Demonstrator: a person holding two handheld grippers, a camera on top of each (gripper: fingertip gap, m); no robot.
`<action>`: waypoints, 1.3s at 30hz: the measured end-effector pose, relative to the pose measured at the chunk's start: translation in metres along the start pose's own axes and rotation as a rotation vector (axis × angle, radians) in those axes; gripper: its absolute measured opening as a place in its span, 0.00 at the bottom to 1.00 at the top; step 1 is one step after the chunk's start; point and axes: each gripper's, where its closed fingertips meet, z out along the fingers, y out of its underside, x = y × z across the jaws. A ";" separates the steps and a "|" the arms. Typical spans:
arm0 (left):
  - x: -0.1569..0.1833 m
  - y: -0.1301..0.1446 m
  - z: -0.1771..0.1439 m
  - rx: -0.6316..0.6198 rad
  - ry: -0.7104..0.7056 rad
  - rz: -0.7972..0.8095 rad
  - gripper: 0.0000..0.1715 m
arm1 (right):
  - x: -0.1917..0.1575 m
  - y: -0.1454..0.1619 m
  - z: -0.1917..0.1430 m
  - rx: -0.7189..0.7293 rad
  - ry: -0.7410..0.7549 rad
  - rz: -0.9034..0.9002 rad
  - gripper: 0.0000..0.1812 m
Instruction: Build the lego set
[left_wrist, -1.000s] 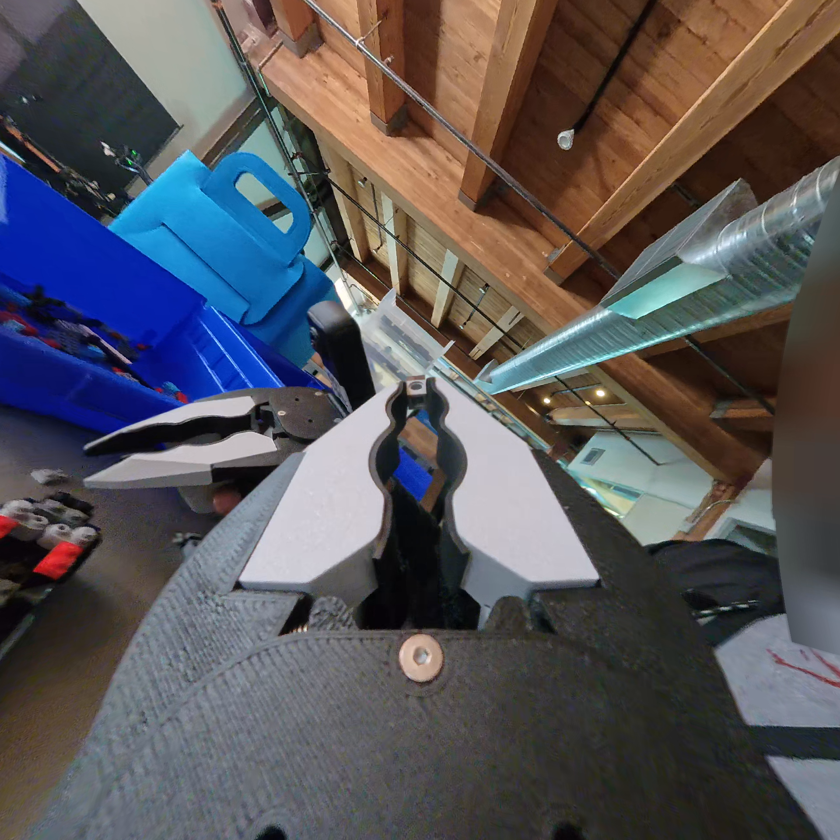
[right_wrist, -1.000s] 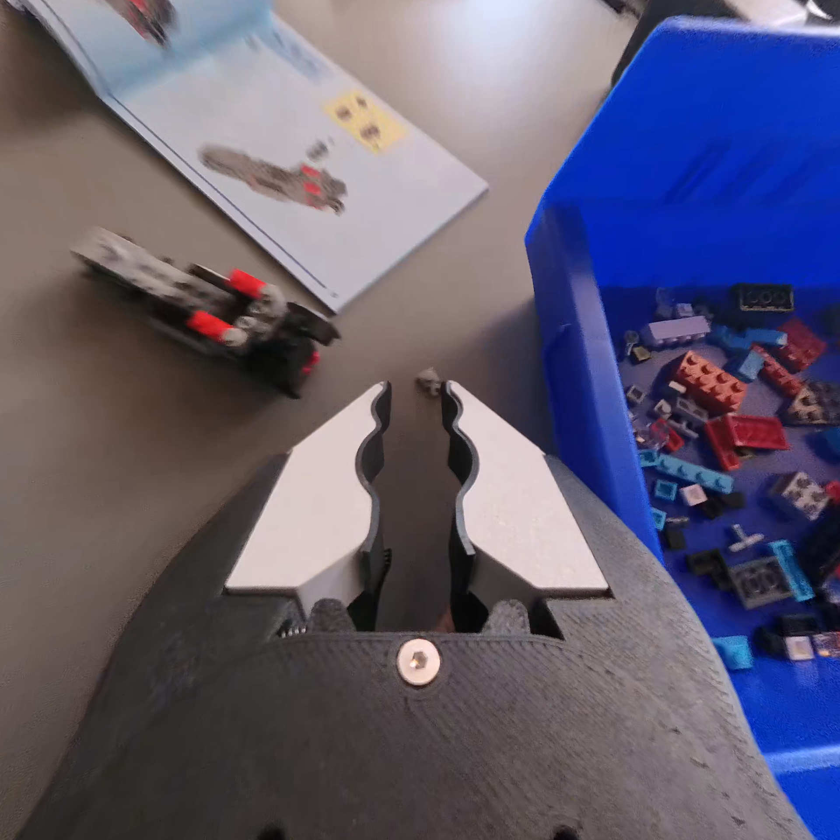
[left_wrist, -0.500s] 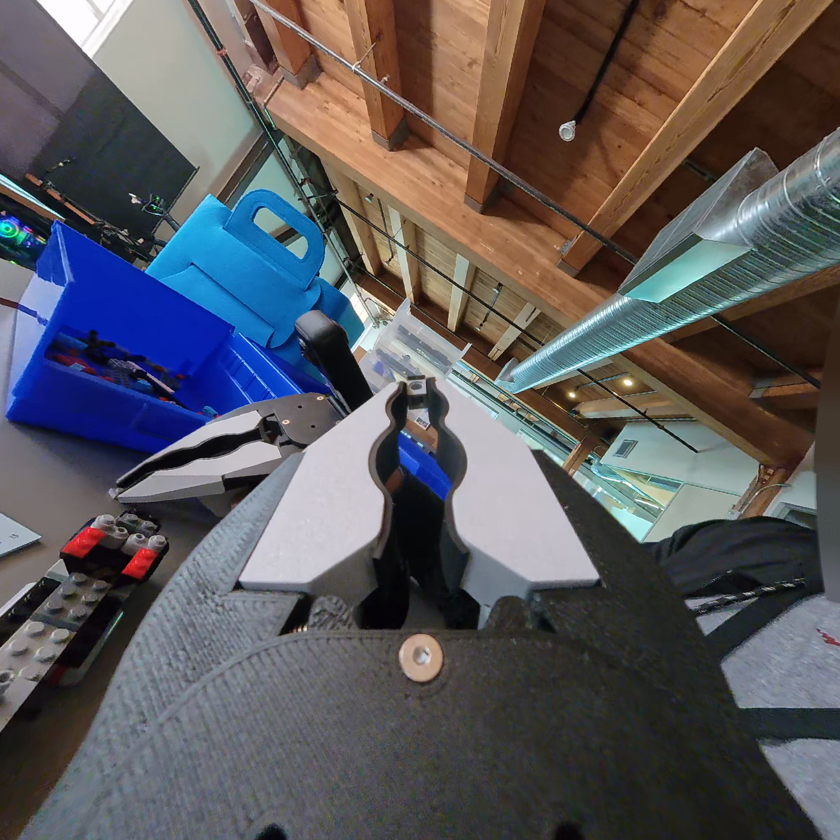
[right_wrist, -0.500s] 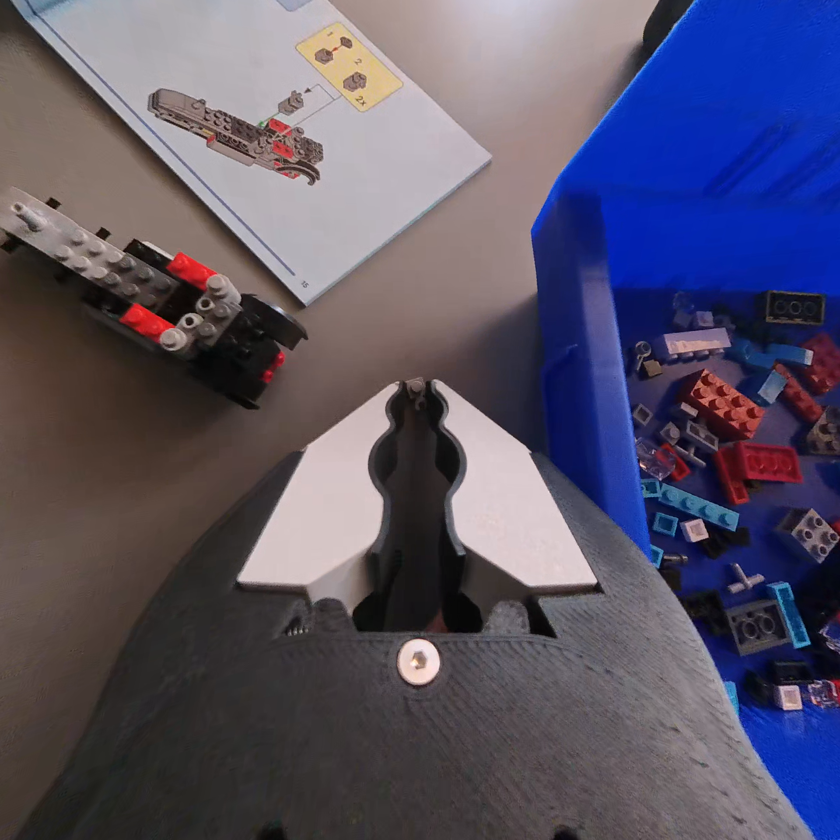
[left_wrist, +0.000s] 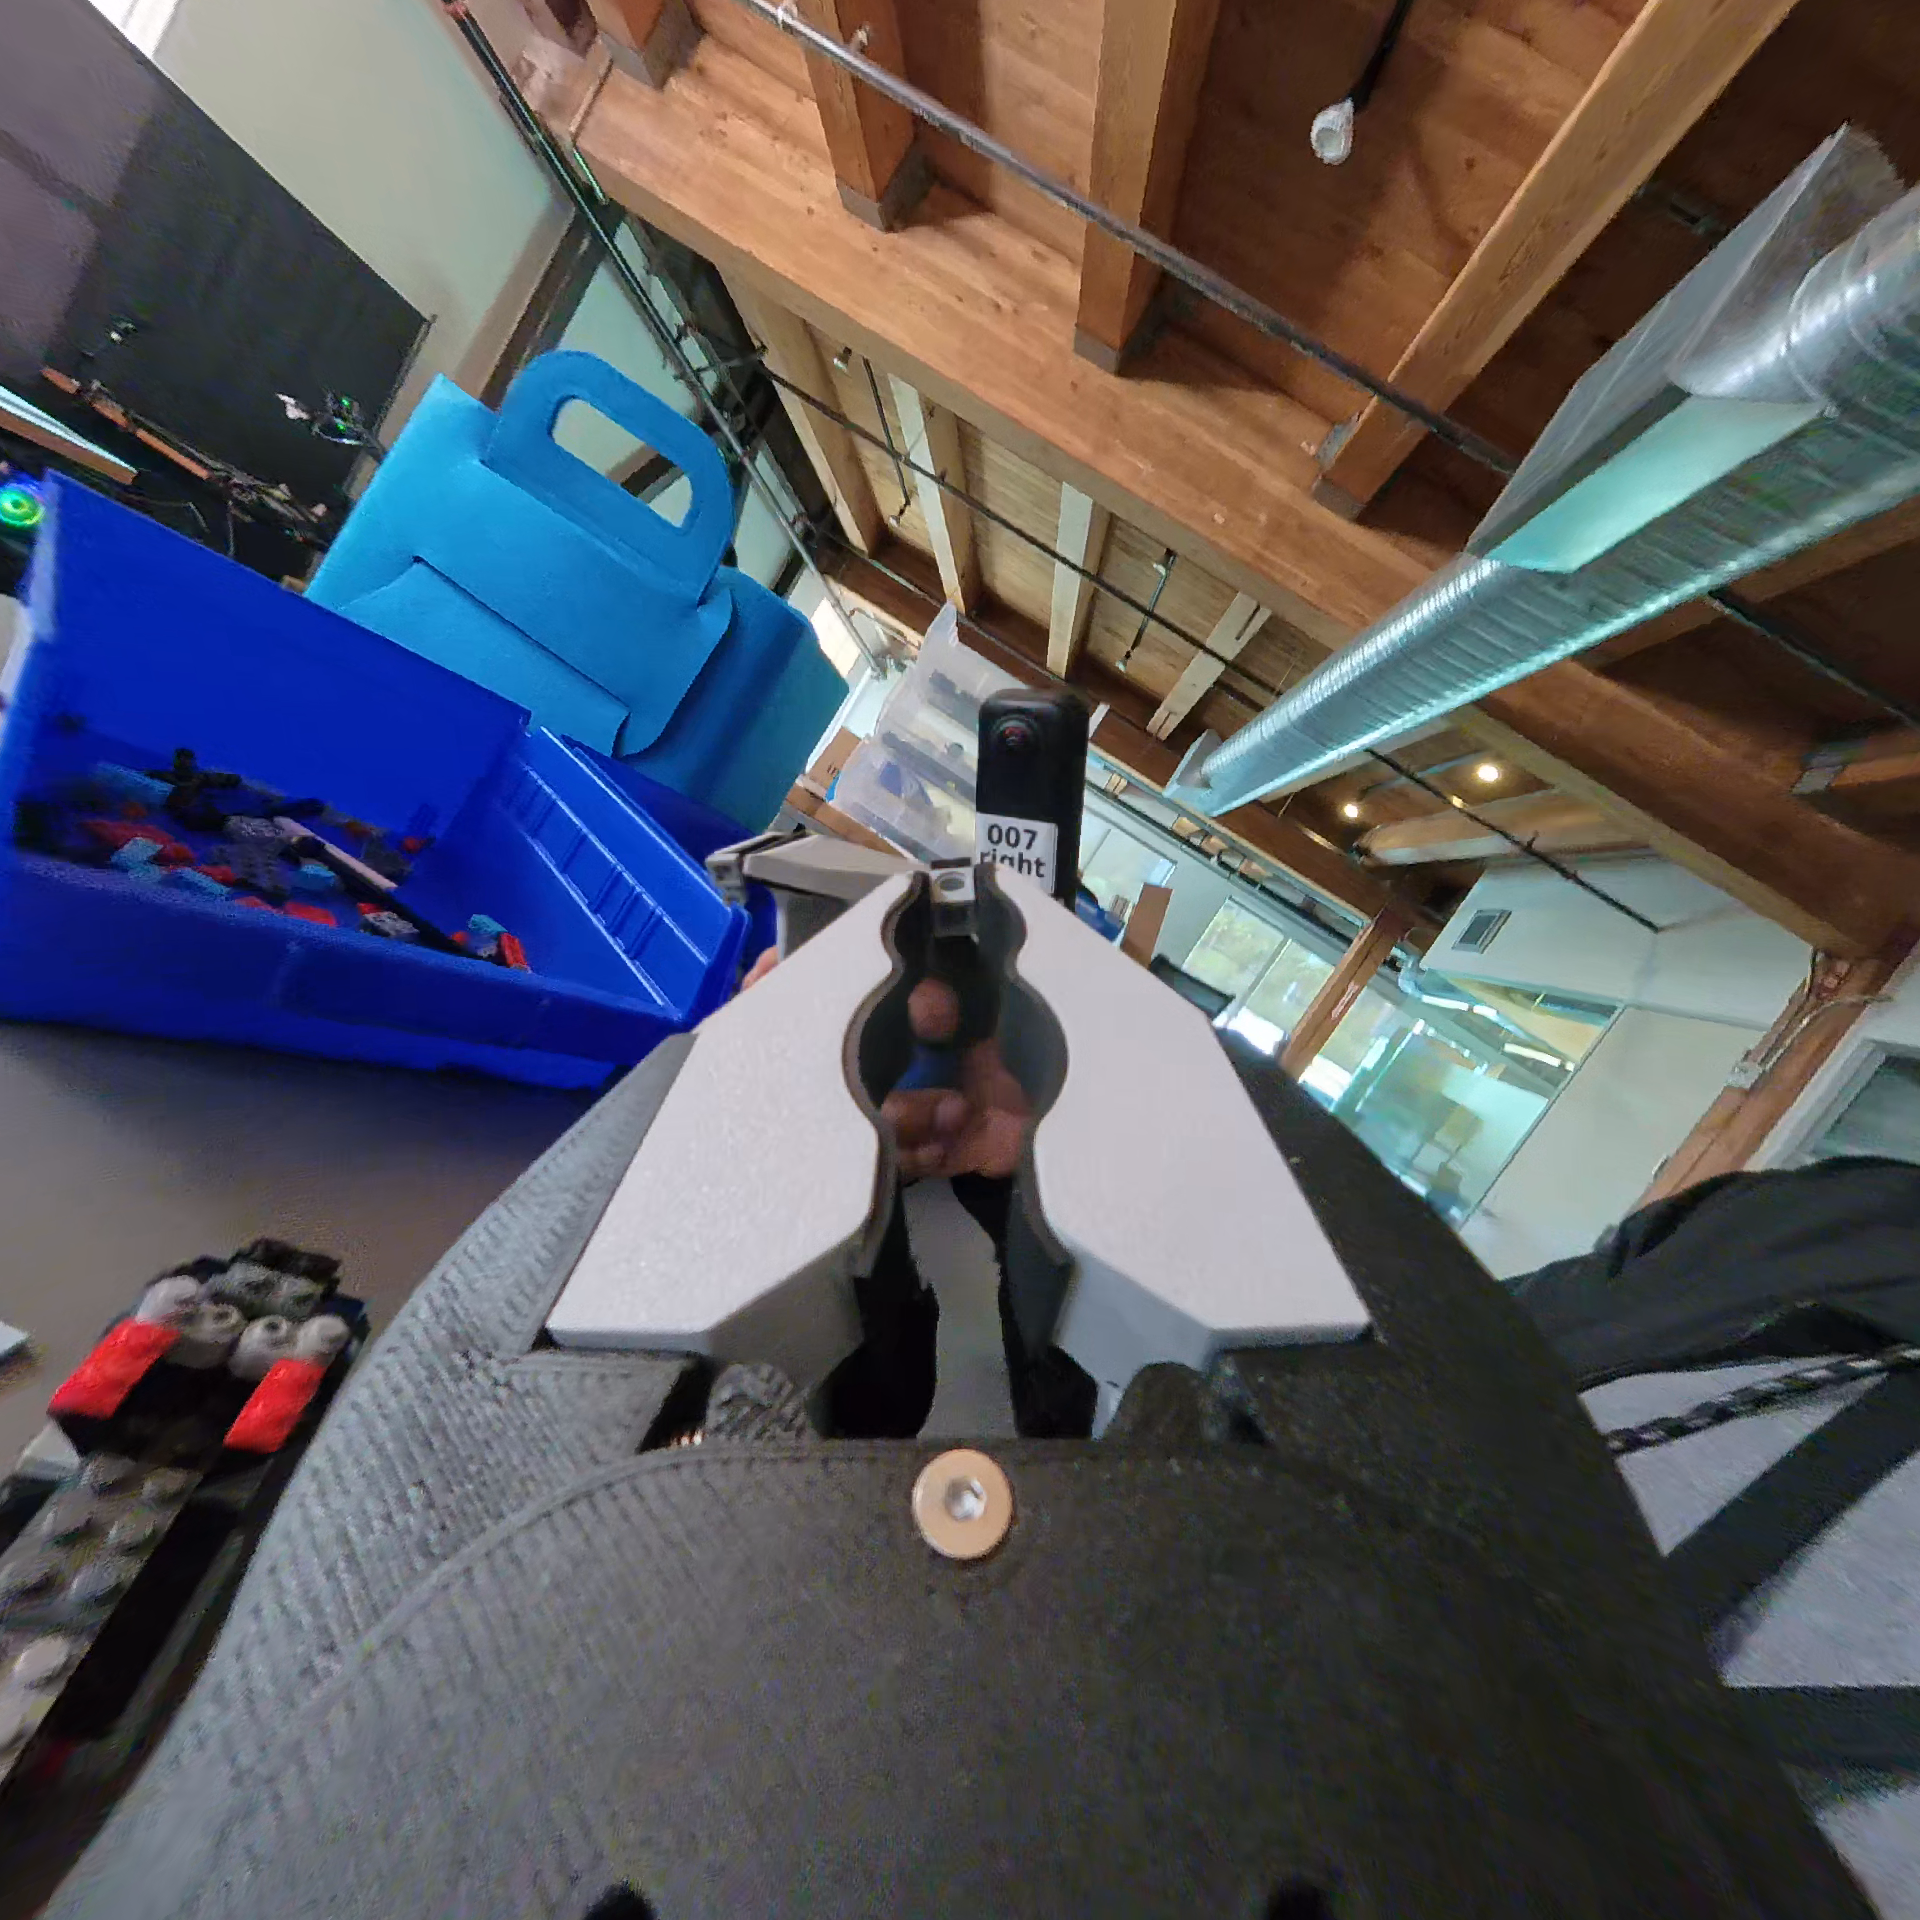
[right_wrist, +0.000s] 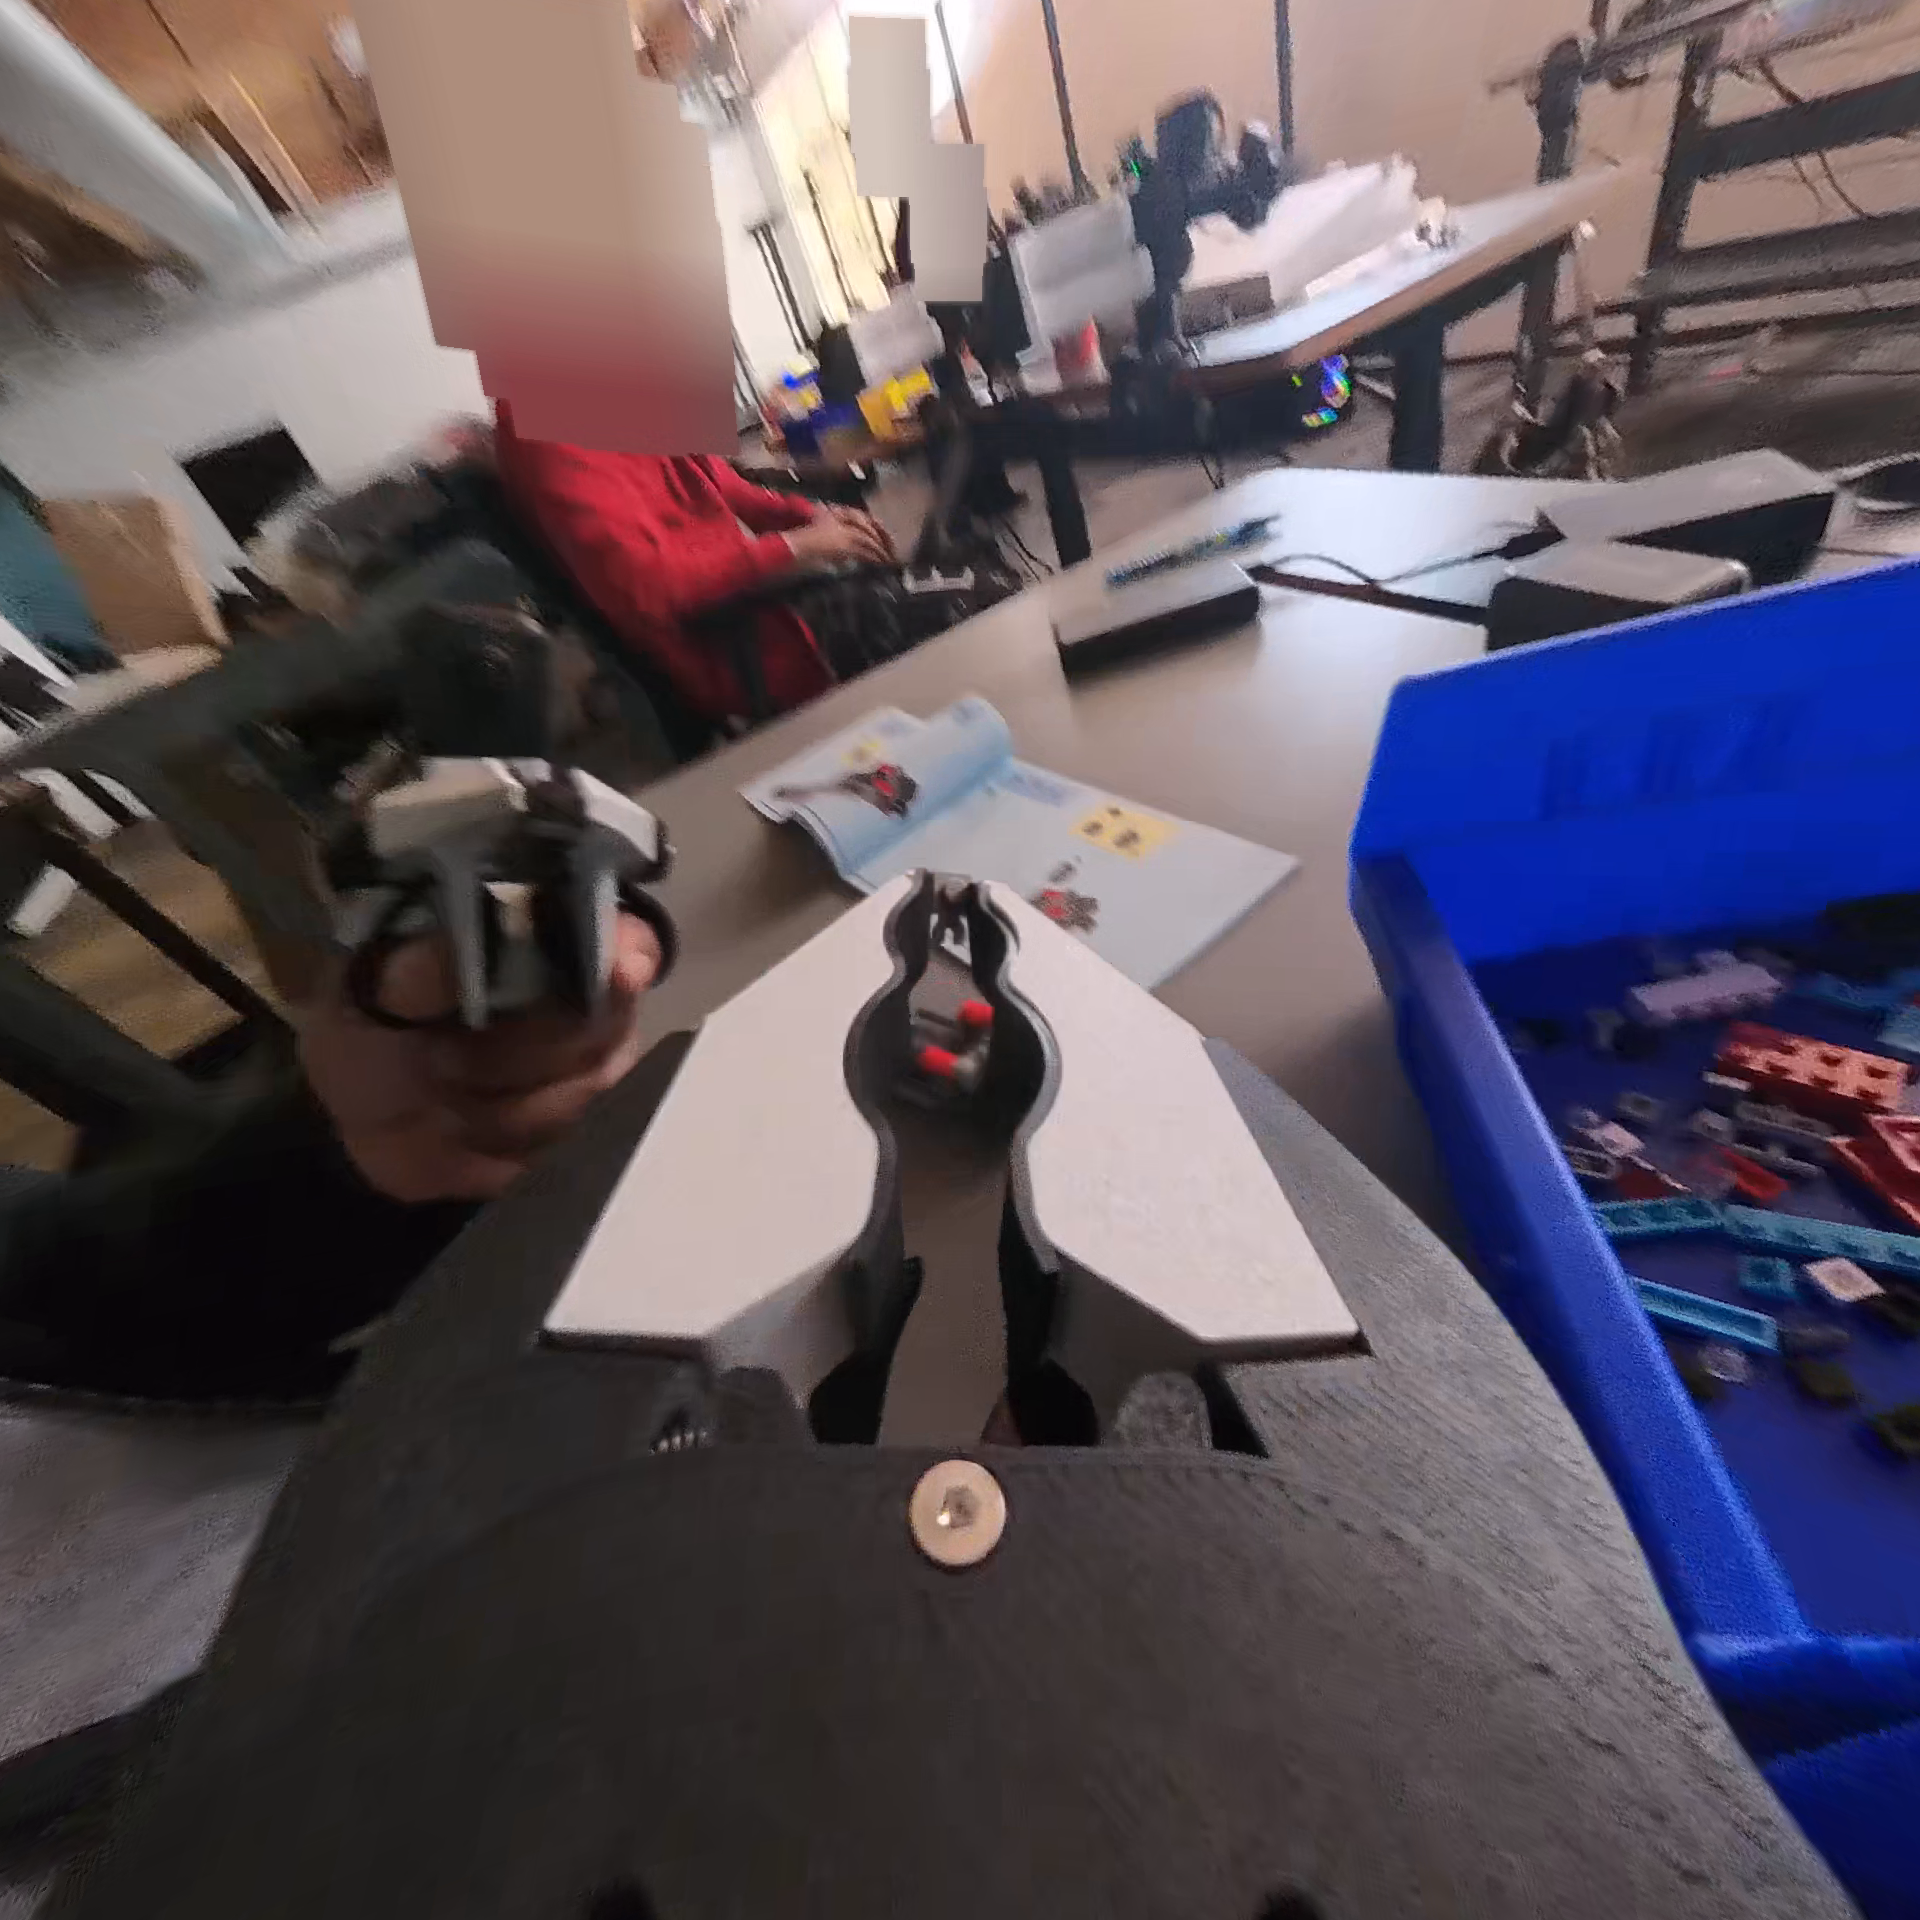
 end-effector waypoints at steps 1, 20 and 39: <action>0.002 0.001 0.005 -0.019 0.002 0.018 0.04 | -0.005 -0.002 -0.001 0.011 -0.024 0.013 0.04; 0.028 -0.047 0.049 -0.012 0.064 0.450 0.04 | -0.060 -0.080 -0.020 0.137 -0.218 -0.102 0.04; 0.072 -0.028 0.050 -0.056 0.149 0.567 0.05 | -0.110 -0.075 -0.042 0.179 -0.473 -0.108 0.04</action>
